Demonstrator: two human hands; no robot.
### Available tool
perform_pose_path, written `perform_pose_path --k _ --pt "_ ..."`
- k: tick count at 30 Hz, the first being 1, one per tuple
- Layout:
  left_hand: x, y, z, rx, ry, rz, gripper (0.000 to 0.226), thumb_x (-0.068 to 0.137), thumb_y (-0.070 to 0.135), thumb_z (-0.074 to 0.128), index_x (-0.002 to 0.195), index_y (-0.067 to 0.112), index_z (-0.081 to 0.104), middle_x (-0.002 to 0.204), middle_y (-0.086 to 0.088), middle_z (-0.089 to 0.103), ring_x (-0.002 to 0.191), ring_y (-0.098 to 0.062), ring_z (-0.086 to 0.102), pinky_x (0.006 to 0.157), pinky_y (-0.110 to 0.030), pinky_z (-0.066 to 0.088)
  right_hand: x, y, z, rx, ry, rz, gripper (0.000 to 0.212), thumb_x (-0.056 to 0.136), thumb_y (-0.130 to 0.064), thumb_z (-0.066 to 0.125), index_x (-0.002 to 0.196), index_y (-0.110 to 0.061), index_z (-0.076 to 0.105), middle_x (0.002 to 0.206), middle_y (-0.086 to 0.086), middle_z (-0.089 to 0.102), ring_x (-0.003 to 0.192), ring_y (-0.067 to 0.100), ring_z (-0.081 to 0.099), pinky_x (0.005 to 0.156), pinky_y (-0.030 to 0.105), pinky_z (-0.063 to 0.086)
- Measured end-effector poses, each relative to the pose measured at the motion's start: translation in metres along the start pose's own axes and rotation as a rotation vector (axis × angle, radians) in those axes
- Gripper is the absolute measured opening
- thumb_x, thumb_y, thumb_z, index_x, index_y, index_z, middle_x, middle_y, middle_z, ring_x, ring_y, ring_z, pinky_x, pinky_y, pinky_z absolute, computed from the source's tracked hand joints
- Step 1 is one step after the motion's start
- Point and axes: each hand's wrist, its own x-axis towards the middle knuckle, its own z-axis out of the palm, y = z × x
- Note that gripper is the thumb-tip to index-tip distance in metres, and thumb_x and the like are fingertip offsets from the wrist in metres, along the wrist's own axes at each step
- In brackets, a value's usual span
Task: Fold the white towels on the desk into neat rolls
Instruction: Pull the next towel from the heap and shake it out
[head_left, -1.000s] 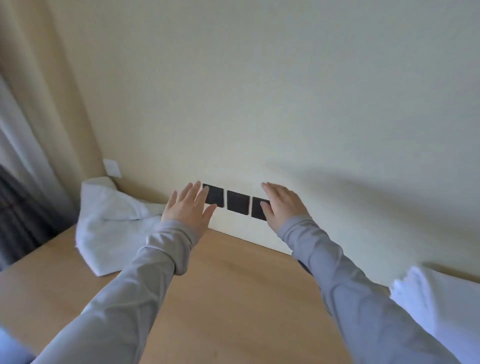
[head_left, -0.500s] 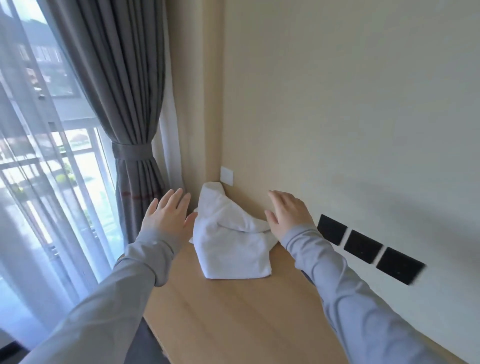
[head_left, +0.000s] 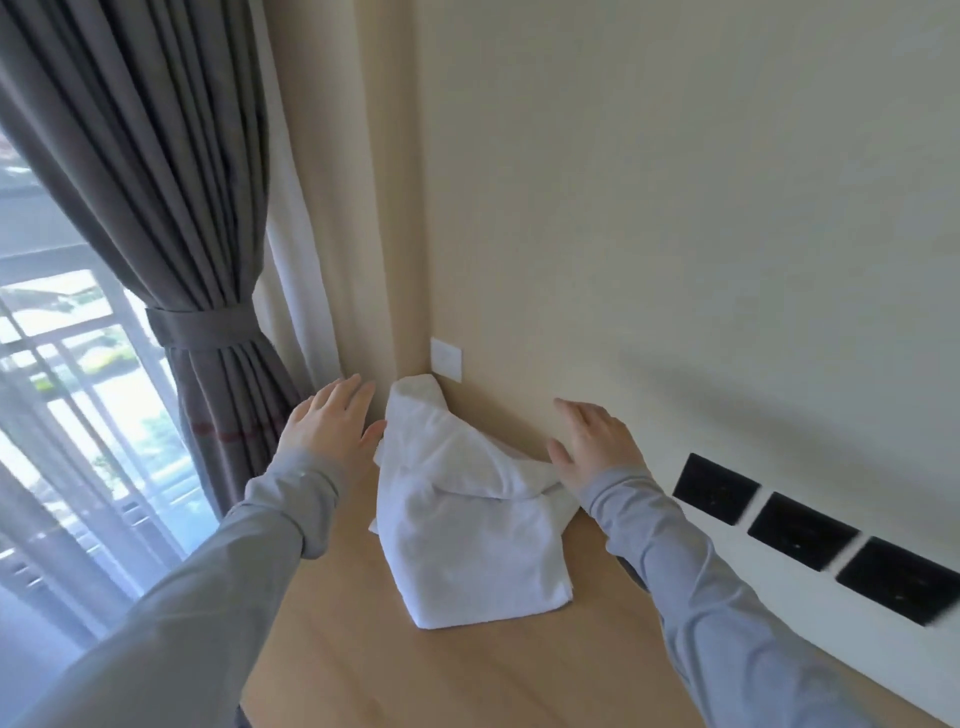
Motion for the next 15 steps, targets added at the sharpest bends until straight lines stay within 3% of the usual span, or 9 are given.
perform_pose_path --k 6,15 --pt "0.040 -0.020 0.063 -0.066 -0.117 0.036 0.057 0.097 0.042 0.037 0.148 0.020 0.023 0.154 0.004 0.025 0.142 -0.015 0.021 0.114 -0.033 0.020 -0.004 0.025 0.050 0.000 -0.160 0.132 0.052 0.096 -0.032 0.040 0.143 -0.014 0.029 0.144 0.004 0.039 0.134 0.020 0.033 0.108 0.031 0.028" --pt "0.125 -0.070 0.160 -0.186 -0.314 0.163 0.057 0.096 0.033 0.042 0.148 0.022 0.021 0.152 0.003 0.027 0.137 -0.019 0.028 0.106 -0.037 0.032 0.014 0.018 0.123 0.027 -0.357 0.455 0.047 0.094 -0.030 0.044 0.139 -0.019 0.032 0.138 0.004 0.044 0.126 0.022 0.040 0.103 0.033 0.035"
